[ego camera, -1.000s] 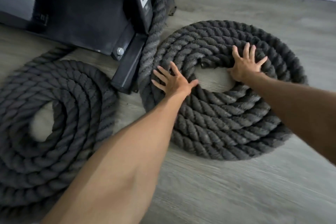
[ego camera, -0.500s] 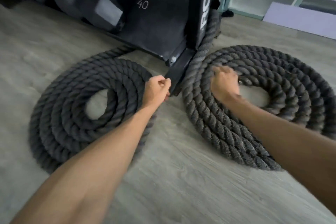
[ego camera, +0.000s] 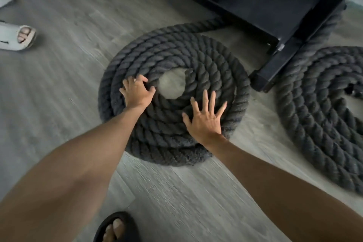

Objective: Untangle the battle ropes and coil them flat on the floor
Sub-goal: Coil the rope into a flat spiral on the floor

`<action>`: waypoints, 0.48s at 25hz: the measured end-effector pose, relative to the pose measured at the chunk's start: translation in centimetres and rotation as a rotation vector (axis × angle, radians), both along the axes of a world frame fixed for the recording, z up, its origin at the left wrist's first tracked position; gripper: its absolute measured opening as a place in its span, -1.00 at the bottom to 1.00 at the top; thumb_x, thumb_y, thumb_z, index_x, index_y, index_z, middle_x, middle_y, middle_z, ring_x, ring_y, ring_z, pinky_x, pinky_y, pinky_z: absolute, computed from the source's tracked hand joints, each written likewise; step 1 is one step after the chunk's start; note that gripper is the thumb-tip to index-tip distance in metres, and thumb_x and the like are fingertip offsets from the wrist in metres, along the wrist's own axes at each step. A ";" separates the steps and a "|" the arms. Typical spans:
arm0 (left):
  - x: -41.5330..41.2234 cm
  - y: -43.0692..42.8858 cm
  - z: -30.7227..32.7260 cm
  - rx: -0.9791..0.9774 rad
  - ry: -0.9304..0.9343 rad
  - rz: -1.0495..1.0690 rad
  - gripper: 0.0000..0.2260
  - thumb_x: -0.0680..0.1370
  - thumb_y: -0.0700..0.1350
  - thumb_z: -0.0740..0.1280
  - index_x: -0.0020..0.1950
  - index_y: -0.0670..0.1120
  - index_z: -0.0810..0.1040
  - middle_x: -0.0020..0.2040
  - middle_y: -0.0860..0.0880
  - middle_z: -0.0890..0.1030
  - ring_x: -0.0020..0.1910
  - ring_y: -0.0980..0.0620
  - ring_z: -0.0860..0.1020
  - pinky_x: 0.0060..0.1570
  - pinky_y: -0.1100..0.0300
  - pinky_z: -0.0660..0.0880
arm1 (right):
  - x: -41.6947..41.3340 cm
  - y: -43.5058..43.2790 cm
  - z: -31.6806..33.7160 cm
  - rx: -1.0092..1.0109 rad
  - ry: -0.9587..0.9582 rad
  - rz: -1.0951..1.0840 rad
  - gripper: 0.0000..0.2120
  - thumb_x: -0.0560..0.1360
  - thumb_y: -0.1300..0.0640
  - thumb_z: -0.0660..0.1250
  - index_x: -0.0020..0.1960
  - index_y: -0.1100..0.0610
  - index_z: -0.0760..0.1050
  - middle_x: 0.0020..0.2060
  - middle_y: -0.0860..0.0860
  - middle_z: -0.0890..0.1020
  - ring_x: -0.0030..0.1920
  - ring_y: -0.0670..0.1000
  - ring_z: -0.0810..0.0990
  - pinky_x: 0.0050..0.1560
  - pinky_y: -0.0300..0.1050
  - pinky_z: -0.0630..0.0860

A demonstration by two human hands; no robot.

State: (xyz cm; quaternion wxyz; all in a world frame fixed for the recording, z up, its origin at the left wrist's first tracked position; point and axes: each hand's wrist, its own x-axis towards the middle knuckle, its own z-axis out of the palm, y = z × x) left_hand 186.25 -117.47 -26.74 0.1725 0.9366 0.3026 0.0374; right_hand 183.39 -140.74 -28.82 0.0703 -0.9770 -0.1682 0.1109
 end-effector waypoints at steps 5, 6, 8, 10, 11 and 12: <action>0.4 4.5 -1.6 0.021 0.278 0.031 0.14 0.19 0.69 0.05 0.60 0.12 -0.20 0.59 -0.24 -0.22 0.55 -0.27 -0.30 0.30 -0.41 -0.42 | 0.5 -0.2 -0.7 -0.022 -0.107 0.016 -0.32 0.61 -0.36 -0.15 0.62 -0.05 0.02 0.62 0.16 -0.12 0.59 0.23 -0.29 0.42 0.55 -0.17; 0.7 5.1 -1.7 -0.003 0.275 0.011 0.18 0.16 0.71 0.00 0.59 0.10 -0.26 0.59 -0.22 -0.25 0.54 -0.26 -0.33 0.30 -0.42 -0.41 | 1.0 -0.1 -0.8 -0.029 -0.108 0.022 -0.33 0.61 -0.36 -0.15 0.63 -0.06 0.00 0.62 0.17 -0.12 0.59 0.23 -0.29 0.42 0.55 -0.17; 1.2 5.2 -1.9 -0.052 0.274 0.008 0.20 0.16 0.72 -0.04 0.60 0.06 -0.25 0.59 -0.20 -0.25 0.54 -0.24 -0.33 0.36 -0.42 -0.36 | 2.3 -0.1 -0.9 -0.035 -0.108 0.042 -0.33 0.61 -0.37 -0.18 0.63 -0.09 -0.03 0.62 0.16 -0.13 0.60 0.22 -0.28 0.42 0.54 -0.18; 2.0 4.8 -1.8 -0.049 0.286 0.027 0.20 0.16 0.72 -0.08 0.61 0.04 -0.21 0.59 -0.18 -0.25 0.55 -0.23 -0.33 0.38 -0.41 -0.33 | 4.1 -0.3 -1.0 -0.034 -0.118 0.066 -0.34 0.61 -0.38 -0.18 0.63 -0.11 -0.03 0.62 0.16 -0.12 0.60 0.19 -0.26 0.43 0.54 -0.18; 2.4 4.5 -1.8 -0.042 0.289 0.036 0.20 0.16 0.72 -0.09 0.62 0.04 -0.20 0.60 -0.18 -0.24 0.55 -0.24 -0.32 0.38 -0.42 -0.33 | 5.0 -0.5 -1.0 -0.037 -0.124 0.081 -0.34 0.62 -0.38 -0.18 0.63 -0.12 -0.02 0.62 0.16 -0.11 0.61 0.17 -0.24 0.43 0.54 -0.19; 3.0 4.4 -1.7 -0.042 0.295 0.046 0.20 0.16 0.72 -0.11 0.62 0.03 -0.20 0.60 -0.19 -0.24 0.54 -0.24 -0.32 0.38 -0.42 -0.32 | 5.9 -0.7 -1.1 -0.040 -0.127 0.095 -0.35 0.62 -0.37 -0.17 0.63 -0.12 -0.02 0.62 0.15 -0.12 0.61 0.14 -0.23 0.43 0.54 -0.20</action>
